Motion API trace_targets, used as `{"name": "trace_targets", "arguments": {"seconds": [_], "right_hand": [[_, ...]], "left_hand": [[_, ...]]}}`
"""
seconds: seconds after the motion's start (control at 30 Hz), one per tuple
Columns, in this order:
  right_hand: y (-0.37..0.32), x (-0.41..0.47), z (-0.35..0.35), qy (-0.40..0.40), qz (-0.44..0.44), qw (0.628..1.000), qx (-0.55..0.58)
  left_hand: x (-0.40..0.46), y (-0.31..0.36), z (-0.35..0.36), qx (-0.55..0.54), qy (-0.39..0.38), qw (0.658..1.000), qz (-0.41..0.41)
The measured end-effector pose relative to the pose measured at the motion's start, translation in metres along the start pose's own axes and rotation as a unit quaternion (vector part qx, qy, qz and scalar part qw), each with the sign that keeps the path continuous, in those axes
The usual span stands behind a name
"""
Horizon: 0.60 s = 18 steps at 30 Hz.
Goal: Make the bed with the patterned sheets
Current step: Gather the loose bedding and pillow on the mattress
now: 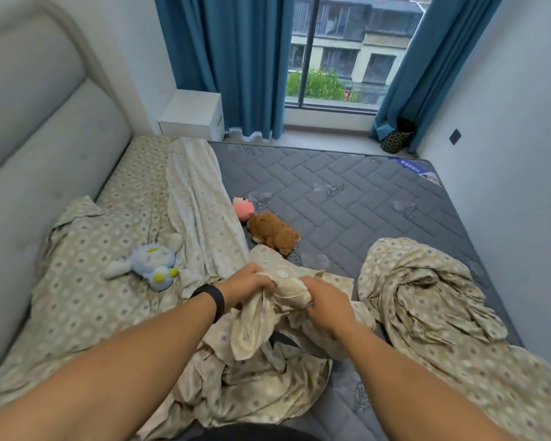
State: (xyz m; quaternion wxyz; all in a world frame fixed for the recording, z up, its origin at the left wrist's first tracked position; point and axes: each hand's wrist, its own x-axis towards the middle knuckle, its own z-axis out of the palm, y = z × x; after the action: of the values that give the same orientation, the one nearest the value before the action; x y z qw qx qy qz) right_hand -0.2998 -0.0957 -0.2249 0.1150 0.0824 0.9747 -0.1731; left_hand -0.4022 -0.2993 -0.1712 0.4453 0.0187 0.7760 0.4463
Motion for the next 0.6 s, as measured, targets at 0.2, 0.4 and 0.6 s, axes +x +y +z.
{"name": "trace_targets", "arguments": {"seconds": [0.2,0.4,0.6], "right_hand": [[-0.023,-0.014,0.010,0.034,-0.057,0.996,-0.065],[-0.003,-0.047,0.025,-0.045,-0.026,0.994,0.093],[0.025,-0.070,0.015,-0.192,0.150,0.821,0.517]], "left_hand": [[0.057,-0.069,-0.022,-0.229,-0.057,0.955,-0.180],[0.010,-0.043,0.018,-0.218,-0.071,0.963,-0.142],[0.012,-0.038,0.036,-0.186,0.021,0.982,-0.037]]}}
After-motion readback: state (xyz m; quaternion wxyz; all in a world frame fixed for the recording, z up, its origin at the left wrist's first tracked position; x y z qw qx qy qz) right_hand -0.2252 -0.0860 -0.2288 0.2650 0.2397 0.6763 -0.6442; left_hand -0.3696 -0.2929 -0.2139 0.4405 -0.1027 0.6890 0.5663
